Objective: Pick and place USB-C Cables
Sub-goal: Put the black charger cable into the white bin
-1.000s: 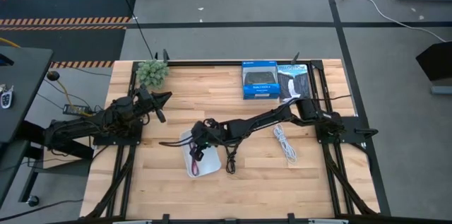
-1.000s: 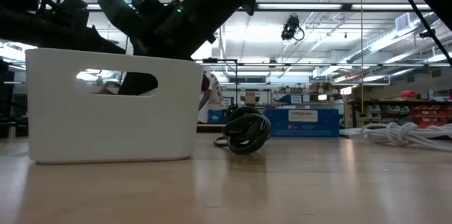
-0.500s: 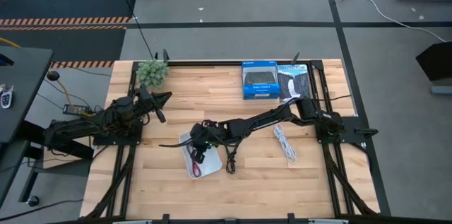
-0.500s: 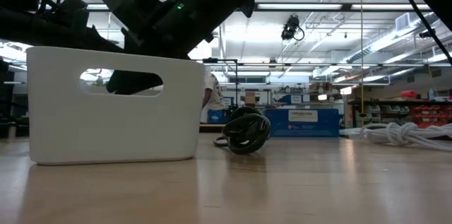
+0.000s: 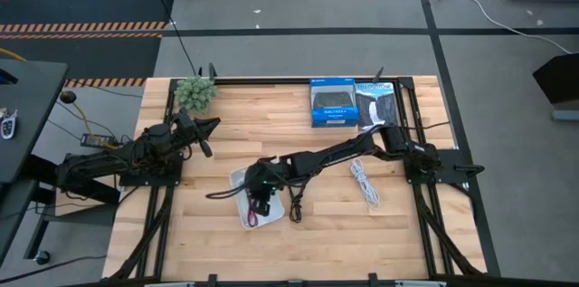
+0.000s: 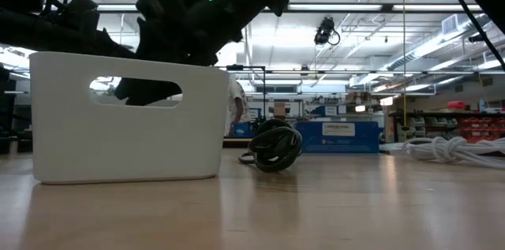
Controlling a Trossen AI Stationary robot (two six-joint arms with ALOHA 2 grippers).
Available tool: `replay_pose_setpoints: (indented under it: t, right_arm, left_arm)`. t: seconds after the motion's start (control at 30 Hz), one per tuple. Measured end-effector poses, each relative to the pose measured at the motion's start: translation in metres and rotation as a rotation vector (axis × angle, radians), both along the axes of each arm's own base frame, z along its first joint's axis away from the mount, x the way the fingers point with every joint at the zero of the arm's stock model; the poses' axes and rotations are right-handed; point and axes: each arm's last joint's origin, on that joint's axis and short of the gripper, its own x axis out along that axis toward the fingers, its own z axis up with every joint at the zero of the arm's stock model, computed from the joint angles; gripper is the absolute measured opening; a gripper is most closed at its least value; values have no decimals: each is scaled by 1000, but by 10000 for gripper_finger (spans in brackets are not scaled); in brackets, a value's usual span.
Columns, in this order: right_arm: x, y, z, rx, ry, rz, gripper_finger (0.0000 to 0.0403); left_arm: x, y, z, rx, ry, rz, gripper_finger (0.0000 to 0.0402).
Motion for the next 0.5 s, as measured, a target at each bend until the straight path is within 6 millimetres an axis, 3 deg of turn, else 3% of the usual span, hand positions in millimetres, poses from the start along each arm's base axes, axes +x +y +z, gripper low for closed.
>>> replay_pose_setpoints:
  t: [0.23,0.5]
  right_arm:
    - [-1,1,14,-26,48,72,99]
    - [-2,0,49,-116,95,201,99]
  left_arm:
    - [0,0,0,0,0,0,25]
    - [0,0,0,0,0,1,25]
